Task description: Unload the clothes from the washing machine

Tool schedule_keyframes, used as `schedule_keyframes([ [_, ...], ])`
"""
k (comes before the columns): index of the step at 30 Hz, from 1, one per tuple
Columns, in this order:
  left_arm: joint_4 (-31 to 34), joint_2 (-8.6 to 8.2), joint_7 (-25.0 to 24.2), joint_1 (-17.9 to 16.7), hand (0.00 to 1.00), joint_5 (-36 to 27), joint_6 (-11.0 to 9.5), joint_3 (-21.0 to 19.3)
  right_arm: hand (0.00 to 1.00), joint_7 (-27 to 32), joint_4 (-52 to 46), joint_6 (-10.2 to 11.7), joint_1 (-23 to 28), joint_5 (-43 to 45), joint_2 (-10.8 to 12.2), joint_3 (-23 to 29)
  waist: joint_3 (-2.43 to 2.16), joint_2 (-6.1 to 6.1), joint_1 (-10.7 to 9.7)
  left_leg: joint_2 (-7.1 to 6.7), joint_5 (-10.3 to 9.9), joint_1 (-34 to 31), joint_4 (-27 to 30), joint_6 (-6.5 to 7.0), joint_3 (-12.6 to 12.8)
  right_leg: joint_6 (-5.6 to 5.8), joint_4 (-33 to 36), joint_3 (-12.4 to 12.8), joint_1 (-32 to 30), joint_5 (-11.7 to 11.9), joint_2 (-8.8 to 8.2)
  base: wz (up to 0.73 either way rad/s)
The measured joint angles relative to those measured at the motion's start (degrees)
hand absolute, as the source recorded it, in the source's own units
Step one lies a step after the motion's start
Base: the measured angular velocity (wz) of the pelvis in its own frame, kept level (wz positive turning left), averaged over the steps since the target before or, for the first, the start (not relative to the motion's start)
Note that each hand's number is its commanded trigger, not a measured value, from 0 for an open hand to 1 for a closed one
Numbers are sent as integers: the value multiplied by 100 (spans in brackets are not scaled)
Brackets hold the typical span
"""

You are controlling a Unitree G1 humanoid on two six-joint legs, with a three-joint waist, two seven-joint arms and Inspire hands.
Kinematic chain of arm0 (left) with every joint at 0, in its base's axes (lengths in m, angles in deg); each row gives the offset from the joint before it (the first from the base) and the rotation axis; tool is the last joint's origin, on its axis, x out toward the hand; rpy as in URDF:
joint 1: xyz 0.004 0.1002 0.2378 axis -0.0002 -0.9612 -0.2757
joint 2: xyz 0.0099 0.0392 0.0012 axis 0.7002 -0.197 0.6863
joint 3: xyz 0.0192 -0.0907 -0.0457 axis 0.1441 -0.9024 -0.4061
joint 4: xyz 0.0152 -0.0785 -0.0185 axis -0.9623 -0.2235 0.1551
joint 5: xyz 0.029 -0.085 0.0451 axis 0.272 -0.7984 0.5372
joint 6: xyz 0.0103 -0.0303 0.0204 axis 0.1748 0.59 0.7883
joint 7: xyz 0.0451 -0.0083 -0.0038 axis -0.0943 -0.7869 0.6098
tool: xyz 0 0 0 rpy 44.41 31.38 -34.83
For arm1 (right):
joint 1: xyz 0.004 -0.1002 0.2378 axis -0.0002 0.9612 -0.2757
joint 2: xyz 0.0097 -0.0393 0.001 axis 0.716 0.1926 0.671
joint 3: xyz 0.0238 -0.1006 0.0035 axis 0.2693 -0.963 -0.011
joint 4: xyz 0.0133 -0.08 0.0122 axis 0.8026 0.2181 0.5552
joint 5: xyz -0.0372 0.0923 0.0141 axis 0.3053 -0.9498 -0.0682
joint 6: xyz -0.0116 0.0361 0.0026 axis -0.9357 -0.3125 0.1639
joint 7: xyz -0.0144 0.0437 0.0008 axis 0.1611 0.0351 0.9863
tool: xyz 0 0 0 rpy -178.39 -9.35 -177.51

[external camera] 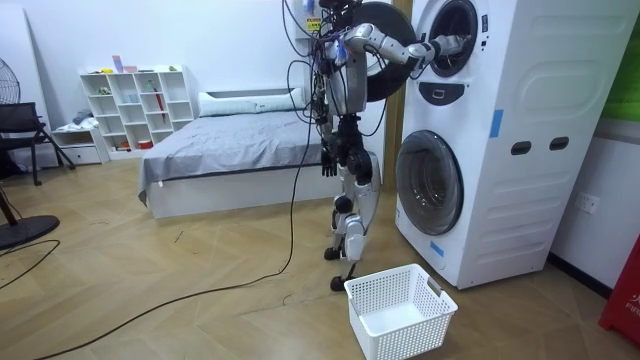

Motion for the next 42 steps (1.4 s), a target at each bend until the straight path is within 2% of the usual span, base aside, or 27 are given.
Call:
schedule_keyframes([
  [5,-16,-78,-60,-73,0,-3,33,-40,0,-218,3,-2,-31,236,-1,0,-14,-2,-26,2,6,-59,23,-7,1,-2,6,-6,-48,1,7,0],
  [14,-113,-47,-60,-37,0,-36,82,-1,0,-1040,326,0,-84,510,-11,-168,-15,-3,-36,10,6,39,4,-10,-2,-5,-10,-7,67,3,15,0],
  [18,-295,-10,-106,101,0,-33,149,96,0,-1601,343,-1,-84,769,-153,-381,-21,-16,12,18,6,87,-6,-12,26,-5,-9,17,76,3,19,-3],
  [22,-428,45,-209,130,0,-38,143,111,0,-2057,324,4,-83,1050,-182,-456,-14,-19,1,29,3,164,-67,-13,49,-4,-14,9,138,3,21,-3],
  [29,-439,117,-339,169,0,-37,138,238,0,-2488,278,25,-83,1134,-278,-471,-3,-39,1,30,3,180,-90,-13,53,-4,-18,6,143,3,21,0],
  [35,-490,143,-383,251,0,-41,137,316,0,-2762,274,57,-83,1160,-370,-464,34,-112,-4,31,-5,174,-88,-13,55,-4,-22,9,145,3,25,0],
  [36,-489,144,-394,260,0,-35,137,313,16,-2817,244,56,-76,1238,-401,-466,37,-119,18,34,-10,174,-88,-15,62,-4,-21,9,137,3,27,-3],
  [37,-489,147,-405,275,0,-35,141,313,63,-2869,194,63,-76,1389,-416,-464,39,-123,28,36,-11,171,-88,-15,66,-4,-22,12,127,3,28,0],
  [38,-489,148,-414,286,0,-35,141,313,87,-2889,155,61,-76,1434,-428,-464,38,-123,31,36,-11,169,-88,-15,65,-4,-21,12,124,3,28,0],
  [39,-490,156,-460,314,0,-36,140,310,100,-2966,51,60,-67,1581,-472,-467,38,-126,47,37,-11,175,-91,-15,65,-4,-21,15,118,3,29,0],
  [42,-704,214,-496,478,0,-41,110,312,100,-3043,-110,64,73,1795,-593,-471,45,-136,195,56,-9,260,-120,-16,74,-5,-24,15,178,3,45,0],
])
